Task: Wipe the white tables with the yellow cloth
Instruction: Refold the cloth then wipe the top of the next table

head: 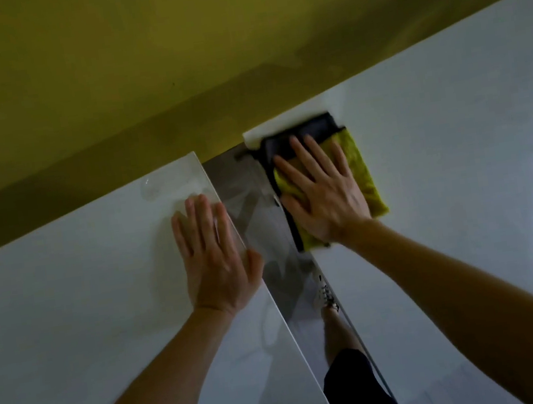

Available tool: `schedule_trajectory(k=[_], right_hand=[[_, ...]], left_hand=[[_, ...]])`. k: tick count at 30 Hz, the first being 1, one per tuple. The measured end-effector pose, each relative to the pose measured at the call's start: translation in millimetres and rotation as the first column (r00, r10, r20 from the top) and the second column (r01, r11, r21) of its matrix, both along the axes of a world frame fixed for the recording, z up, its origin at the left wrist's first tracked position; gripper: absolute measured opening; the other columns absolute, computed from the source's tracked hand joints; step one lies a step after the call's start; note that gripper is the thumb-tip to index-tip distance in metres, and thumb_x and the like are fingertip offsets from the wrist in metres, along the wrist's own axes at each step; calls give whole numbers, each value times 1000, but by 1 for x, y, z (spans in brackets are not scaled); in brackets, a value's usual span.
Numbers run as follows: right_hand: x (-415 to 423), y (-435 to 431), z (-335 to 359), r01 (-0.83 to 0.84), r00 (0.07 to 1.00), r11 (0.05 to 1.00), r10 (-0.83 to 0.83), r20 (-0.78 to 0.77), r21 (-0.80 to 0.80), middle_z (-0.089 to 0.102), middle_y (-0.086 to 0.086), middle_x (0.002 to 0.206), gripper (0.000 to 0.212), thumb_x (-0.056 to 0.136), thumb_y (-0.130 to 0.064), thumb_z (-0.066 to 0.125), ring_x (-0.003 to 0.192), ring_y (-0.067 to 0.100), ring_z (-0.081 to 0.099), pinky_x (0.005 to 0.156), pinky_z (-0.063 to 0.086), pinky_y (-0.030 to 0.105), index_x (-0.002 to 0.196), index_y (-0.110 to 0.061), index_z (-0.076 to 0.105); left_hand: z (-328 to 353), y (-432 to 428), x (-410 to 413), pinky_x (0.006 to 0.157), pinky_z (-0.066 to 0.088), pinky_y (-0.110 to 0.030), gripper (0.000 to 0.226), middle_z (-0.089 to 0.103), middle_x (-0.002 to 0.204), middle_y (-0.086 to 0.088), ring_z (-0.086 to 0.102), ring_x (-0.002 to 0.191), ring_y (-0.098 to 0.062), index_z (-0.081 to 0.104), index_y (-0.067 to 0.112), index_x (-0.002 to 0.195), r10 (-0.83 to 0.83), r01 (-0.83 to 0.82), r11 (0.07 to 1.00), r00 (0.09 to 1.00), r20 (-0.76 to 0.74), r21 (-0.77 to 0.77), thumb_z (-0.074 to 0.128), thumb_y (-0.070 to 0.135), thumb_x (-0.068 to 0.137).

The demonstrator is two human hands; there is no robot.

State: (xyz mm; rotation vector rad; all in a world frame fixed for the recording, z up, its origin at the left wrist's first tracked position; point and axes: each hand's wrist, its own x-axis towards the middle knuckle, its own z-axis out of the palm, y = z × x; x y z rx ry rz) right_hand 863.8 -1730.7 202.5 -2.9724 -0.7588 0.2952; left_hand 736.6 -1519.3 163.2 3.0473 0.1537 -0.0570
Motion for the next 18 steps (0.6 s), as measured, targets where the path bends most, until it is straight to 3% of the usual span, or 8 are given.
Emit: schedule_trajectory(k=[5, 10, 13, 18], right_hand=[[62, 65, -10, 7, 998, 999, -9, 67, 32, 10, 7, 182, 67, 111, -66, 20, 168, 31, 3, 134, 2, 61, 172, -38, 20], [-32, 6, -6, -1, 1000, 998, -1, 22, 70, 7, 4, 182, 66, 113, -63, 24, 169, 29, 1, 134, 5, 62, 173, -37, 18], [-96, -40, -3, -59, 998, 998, 59, -25, 14, 0, 2, 183, 72, 111, -66, 32, 169, 26, -6, 134, 6, 62, 173, -38, 10], [-34, 1, -8, 8, 1000, 1000, -8, -2, -15, 6, 3, 182, 75, 106, -72, 31, 169, 28, 1, 134, 1, 61, 173, -40, 14]], left_hand=[[-2, 1, 1, 131, 12, -68, 98, 8, 178, -29, 0, 167, -45, 21, -4, 169, -2, 3, 999, 999, -32, 42, 50, 57, 97], [-1, 4, 0, 131, 12, -68, 107, 7, 179, -27, -1, 167, -43, 22, -4, 169, -11, 12, 999, 1000, -6, 52, 55, 66, 94], [1, 2, 3, 130, 10, -68, 113, 1, 179, -27, -6, 167, -43, 14, -4, 170, -23, 26, 997, 999, -34, 75, 56, 63, 89], [0, 0, 2, 132, 7, -67, 112, -6, 179, -25, -9, 167, -41, 2, -1, 171, -34, 36, 997, 999, -28, 67, 46, 66, 93]])
